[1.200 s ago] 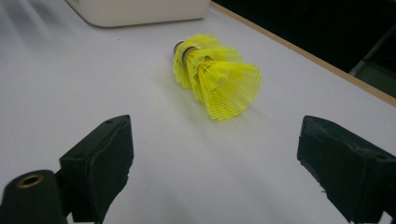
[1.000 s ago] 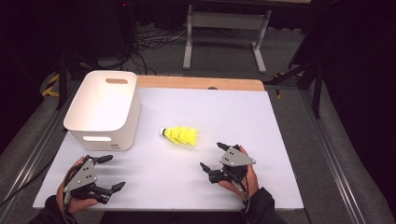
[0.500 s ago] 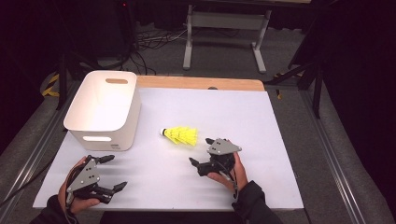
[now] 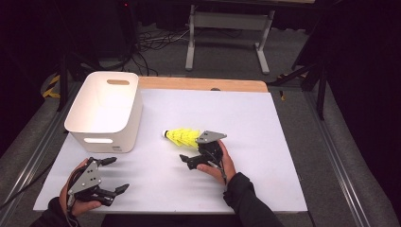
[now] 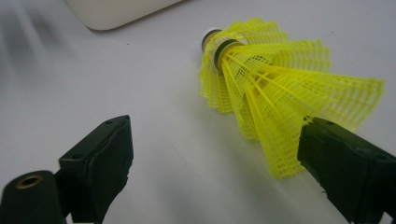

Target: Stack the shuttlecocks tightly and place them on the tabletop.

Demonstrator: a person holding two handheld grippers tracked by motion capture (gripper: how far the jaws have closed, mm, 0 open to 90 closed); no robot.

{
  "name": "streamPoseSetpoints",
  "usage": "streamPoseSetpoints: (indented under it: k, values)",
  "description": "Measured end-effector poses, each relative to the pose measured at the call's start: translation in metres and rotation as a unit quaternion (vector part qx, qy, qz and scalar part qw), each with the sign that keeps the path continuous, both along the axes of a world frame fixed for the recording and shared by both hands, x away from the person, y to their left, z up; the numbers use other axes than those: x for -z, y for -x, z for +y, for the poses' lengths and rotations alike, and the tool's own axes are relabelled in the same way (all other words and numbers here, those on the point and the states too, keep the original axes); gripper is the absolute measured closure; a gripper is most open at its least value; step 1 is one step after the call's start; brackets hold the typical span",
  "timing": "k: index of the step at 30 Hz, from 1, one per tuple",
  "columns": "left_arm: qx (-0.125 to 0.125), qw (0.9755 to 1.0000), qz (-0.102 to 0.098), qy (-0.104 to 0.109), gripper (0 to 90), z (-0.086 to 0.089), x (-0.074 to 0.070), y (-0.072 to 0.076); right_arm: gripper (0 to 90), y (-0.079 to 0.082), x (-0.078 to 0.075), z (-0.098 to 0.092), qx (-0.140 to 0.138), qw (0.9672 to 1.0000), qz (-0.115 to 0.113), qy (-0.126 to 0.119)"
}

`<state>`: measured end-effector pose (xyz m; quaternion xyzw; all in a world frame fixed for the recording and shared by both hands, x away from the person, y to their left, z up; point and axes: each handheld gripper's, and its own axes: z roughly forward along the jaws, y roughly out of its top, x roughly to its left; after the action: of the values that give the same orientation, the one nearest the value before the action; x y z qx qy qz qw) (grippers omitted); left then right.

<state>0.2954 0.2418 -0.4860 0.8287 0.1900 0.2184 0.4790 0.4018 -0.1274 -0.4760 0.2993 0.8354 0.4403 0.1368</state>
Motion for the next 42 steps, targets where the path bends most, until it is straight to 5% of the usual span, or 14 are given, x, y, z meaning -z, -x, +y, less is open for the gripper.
streamPoseSetpoints:
  k: [8,13,17,23,24,26,33,42]
  values:
    - [0.003,1.0000,0.003,0.000,6.3,-0.001,0.000,0.000,12.8,-0.011,0.001,0.021,-0.001,0.9998,0.020,0.002]
    - [0.004,1.0000,0.005,-0.001,6.5,-0.001,0.001,0.000,17.3,-0.020,0.002,0.033,0.030,0.9991,0.030,0.002]
    - [0.008,0.9999,0.007,-0.006,6.9,-0.003,0.002,0.000,34.1,-0.028,0.002,0.037,0.077,0.9968,0.021,0.010]
    - [0.010,0.9999,0.009,-0.008,7.1,-0.004,0.002,0.000,60.7,-0.042,0.000,0.043,0.095,0.9949,0.019,0.026]
    - [0.010,0.9999,0.010,-0.008,7.1,-0.003,0.002,-0.001,74.2,-0.046,-0.001,0.042,0.095,0.9950,0.015,0.025]
    - [0.010,0.9999,0.011,-0.008,7.1,-0.003,0.003,-0.001,78.1,-0.047,-0.001,0.042,0.092,0.9954,0.010,0.026]
    - [0.010,0.9999,0.011,-0.008,7.1,-0.003,0.003,-0.001,82.4,-0.048,-0.002,0.045,0.091,0.9947,-0.013,0.045]
    - [0.008,0.9999,0.010,-0.009,7.1,-0.003,0.002,-0.001,86.6,-0.042,-0.008,0.036,0.087,0.9956,-0.022,0.025]
